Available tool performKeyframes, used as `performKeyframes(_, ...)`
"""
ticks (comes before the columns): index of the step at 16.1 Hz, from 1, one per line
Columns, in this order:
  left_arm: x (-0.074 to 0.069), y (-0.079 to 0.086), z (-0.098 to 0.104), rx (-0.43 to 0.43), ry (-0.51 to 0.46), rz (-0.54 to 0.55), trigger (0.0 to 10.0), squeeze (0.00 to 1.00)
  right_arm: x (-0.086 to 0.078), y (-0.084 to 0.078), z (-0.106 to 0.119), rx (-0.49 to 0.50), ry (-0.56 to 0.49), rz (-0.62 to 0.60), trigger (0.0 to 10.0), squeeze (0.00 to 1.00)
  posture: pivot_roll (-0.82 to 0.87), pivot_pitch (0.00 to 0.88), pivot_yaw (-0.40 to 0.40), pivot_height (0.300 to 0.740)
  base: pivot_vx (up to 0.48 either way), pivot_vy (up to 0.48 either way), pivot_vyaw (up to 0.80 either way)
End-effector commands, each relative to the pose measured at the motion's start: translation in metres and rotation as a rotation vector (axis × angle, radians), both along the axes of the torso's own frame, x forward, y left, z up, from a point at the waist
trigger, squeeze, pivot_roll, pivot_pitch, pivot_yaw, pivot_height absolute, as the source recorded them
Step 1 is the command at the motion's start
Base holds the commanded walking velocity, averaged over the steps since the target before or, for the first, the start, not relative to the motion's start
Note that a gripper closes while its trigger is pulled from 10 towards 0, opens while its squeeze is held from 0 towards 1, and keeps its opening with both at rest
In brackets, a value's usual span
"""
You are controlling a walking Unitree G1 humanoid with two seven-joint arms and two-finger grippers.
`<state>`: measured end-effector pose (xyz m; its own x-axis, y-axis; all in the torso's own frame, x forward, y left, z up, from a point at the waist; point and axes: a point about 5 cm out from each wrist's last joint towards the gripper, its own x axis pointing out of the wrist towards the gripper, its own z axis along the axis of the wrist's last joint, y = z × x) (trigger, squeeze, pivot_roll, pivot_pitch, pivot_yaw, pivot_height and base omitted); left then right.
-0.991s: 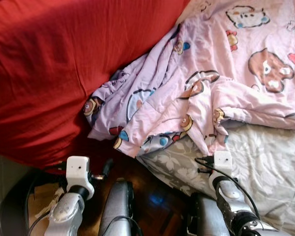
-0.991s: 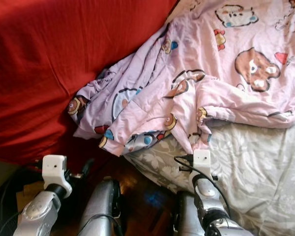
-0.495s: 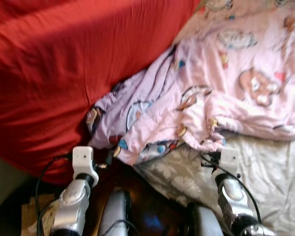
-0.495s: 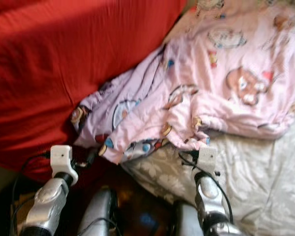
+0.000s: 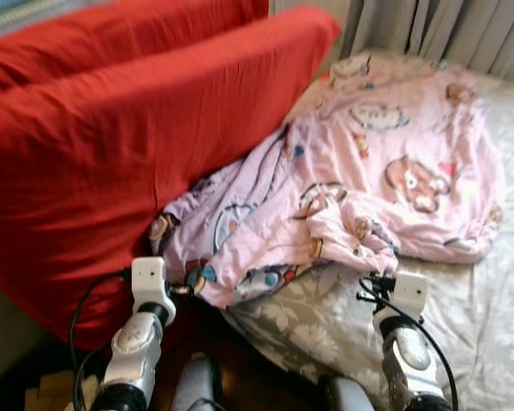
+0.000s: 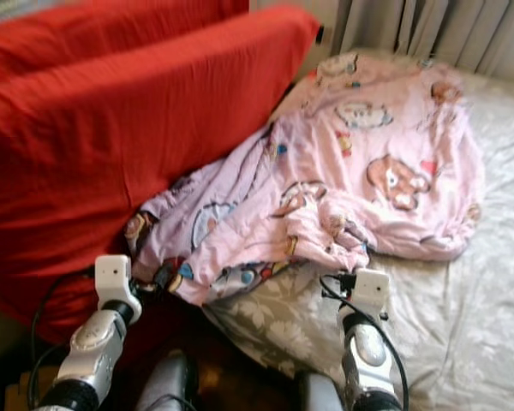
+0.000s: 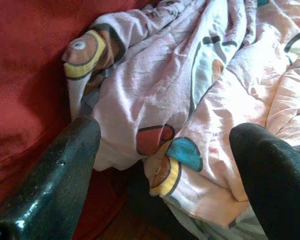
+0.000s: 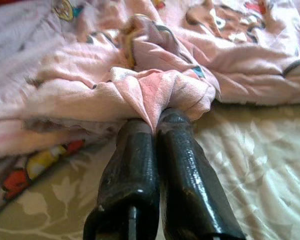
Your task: Clean up the room
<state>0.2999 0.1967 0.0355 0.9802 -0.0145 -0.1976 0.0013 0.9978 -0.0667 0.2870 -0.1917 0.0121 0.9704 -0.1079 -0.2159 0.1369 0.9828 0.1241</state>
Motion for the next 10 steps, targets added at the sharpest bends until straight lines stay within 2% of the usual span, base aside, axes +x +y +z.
performKeyframes(1,0.001,0.007,-0.001,-0.010,0.004,0.035,10.0,0.00,0.003,0.001,0.004,0.008,-0.025,0.001,10.0,0.00,0.07,0.053,-0.008,0.692,0.000,0.000,0.00)
performKeyframes(4,-0.003,0.016,-0.008,-0.064,0.034,0.100,10.0,0.00,0.004,0.004,0.004,-0.009,-0.021,0.020,10.0,0.00,0.07,0.049,-0.009,0.722,0.000,0.000,0.00)
performKeyframes(6,-0.009,0.020,-0.016,-0.053,0.062,0.116,10.0,0.00,0.003,0.003,0.004,-0.009,-0.020,0.017,10.0,0.00,0.07,0.048,-0.010,0.740,0.000,0.000,0.00)
performKeyframes(8,-0.016,0.022,-0.027,-0.052,0.116,0.126,10.0,0.00,0.003,0.001,0.004,-0.016,-0.016,0.011,10.0,0.00,0.07,0.049,-0.011,0.740,0.000,0.000,0.00)
performKeyframes(10,-0.027,0.024,-0.039,0.000,0.188,0.118,10.0,0.00,0.003,0.001,0.004,-0.014,-0.019,0.009,10.0,0.00,0.06,0.053,-0.011,0.740,0.000,0.000,0.00)
